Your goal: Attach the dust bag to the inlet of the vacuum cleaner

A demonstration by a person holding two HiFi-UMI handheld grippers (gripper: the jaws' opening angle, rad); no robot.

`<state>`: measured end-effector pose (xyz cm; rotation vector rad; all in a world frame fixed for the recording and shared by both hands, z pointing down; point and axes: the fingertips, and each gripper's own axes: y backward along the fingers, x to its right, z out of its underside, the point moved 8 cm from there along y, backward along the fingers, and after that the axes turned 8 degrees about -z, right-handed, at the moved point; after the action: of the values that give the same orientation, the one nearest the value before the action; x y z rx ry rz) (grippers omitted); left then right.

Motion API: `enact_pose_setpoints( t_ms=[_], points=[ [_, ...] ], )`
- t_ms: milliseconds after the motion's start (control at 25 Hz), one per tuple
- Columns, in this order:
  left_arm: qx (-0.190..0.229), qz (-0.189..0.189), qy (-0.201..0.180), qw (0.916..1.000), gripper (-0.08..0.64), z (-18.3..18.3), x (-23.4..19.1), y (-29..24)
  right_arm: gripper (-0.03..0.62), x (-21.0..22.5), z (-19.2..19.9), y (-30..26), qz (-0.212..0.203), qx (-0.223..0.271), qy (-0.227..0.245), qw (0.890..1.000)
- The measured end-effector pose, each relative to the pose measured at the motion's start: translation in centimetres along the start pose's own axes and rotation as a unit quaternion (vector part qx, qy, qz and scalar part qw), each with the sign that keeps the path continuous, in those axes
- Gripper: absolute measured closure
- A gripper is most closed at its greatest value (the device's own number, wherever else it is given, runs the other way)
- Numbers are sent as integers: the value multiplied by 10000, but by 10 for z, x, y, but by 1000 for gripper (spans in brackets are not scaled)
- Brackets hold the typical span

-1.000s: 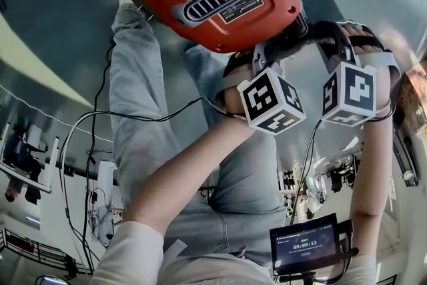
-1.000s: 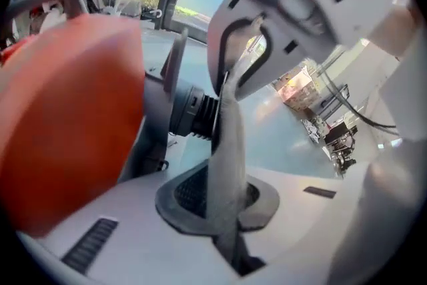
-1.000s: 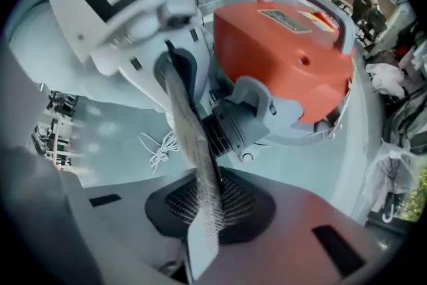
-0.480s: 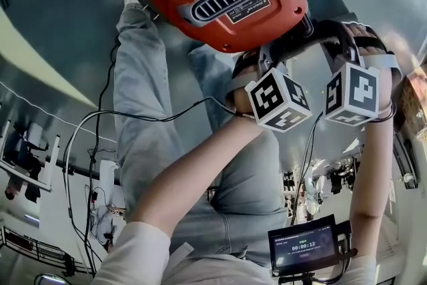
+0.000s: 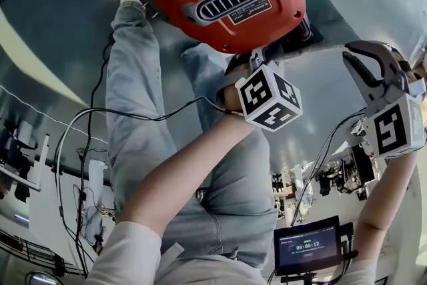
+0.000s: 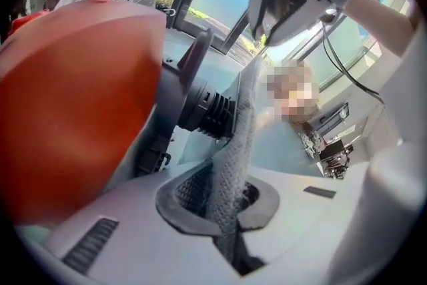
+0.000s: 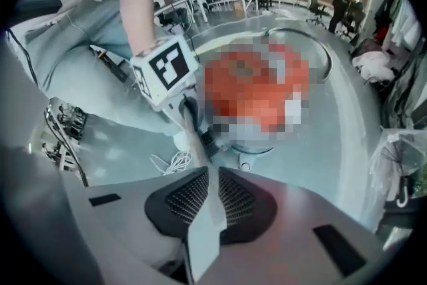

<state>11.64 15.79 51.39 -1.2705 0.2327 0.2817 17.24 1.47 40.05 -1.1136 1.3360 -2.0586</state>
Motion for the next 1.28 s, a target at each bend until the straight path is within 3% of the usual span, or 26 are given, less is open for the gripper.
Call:
enact_pose_setpoints(
  t_ms=[80, 280, 400, 720, 880, 1040, 1160, 1280],
  points=[
    [-12, 27, 57, 10000, 543, 1, 1, 0, 549, 10, -6, 1, 152, -123, 368, 9991],
    [-39, 91, 71, 9999, 543, -5, -1, 2, 549, 15, -20, -30, -559, -854, 1437, 9843],
    [-23, 100, 37, 9999, 543, -5, -1, 3, 549, 14, -18, -42, -530, -1080, 1806, 9762],
    [-30, 167, -155, 9997, 543, -2, 3, 3, 554, 9, -25, -64, -581, -1145, 2086, 9695],
    [14, 352, -472, 9983, 540, 7, -5, 32, 575, 8, -22, -64, -420, -1025, 1990, 9737],
    [182, 87, -940, 9954, 523, -5, -12, 84, 575, 8, -20, -61, -282, -983, 1967, 9751],
    [640, -168, -966, 9931, 526, -26, -16, 108, 575, 9, -19, -59, -210, -988, 1936, 9759],
    [564, -179, -920, 9940, 526, -36, -15, 94, 575, 10, -19, -59, -201, -1001, 1938, 9757]
  ],
)
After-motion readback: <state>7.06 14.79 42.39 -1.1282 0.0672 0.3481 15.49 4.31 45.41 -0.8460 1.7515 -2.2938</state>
